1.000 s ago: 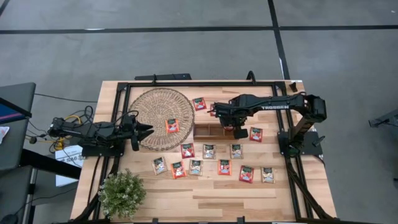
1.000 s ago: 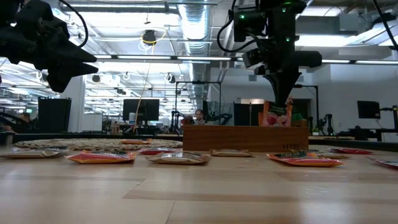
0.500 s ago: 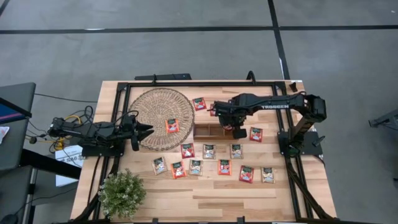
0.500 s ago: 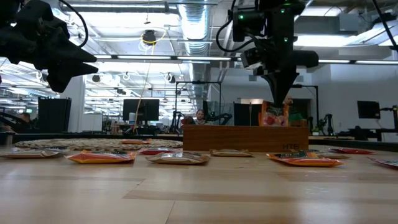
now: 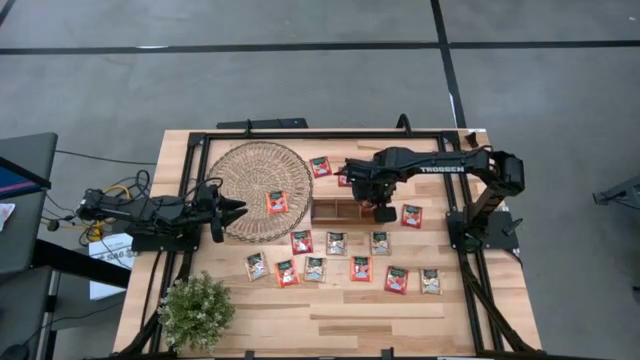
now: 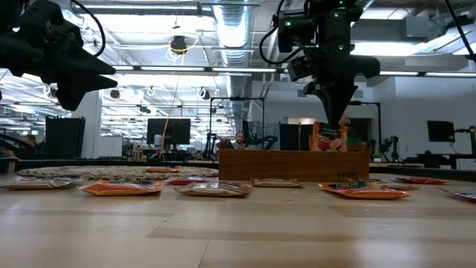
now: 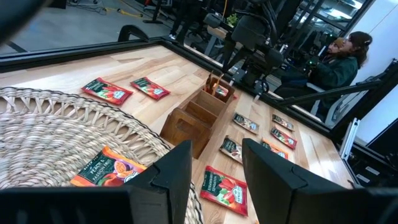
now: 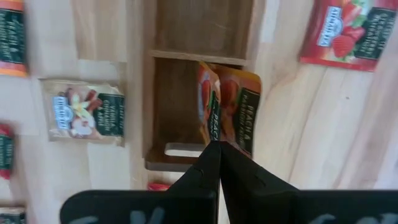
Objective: Pick & Place Tea
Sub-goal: Put the orange tea bag into the right section of the wooden organizer
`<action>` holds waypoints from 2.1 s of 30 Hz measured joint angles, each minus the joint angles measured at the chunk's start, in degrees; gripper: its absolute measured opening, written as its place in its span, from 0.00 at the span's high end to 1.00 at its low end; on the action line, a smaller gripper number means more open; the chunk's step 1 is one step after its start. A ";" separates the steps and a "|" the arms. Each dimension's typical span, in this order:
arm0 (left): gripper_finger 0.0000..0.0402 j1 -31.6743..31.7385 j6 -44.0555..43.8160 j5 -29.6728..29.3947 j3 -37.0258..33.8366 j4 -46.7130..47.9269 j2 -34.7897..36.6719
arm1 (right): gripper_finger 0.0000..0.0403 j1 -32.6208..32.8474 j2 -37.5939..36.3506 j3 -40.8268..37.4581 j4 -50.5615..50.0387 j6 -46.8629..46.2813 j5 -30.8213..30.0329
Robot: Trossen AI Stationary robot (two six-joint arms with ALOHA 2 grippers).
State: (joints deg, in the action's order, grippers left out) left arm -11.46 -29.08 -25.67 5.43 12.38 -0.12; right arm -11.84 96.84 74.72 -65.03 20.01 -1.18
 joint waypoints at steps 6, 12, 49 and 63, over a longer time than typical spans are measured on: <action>0.67 0.00 0.00 0.00 0.00 0.00 0.00 | 0.98 -0.82 0.00 0.00 -0.01 0.90 0.82; 0.67 0.00 -0.02 0.00 0.00 0.00 0.00 | 0.86 -0.81 0.00 0.00 0.58 1.01 1.32; 0.67 0.00 -0.02 0.02 0.02 0.61 0.00 | 0.72 22.42 -0.02 3.52 6.61 -14.49 11.46; 0.67 -0.01 0.02 0.02 0.09 1.18 0.01 | 0.72 24.31 0.00 -3.01 17.58 -30.32 10.00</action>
State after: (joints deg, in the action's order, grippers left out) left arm -11.47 -29.06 -25.65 5.52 13.56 -0.11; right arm 12.48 96.84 71.71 -47.46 -10.31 8.82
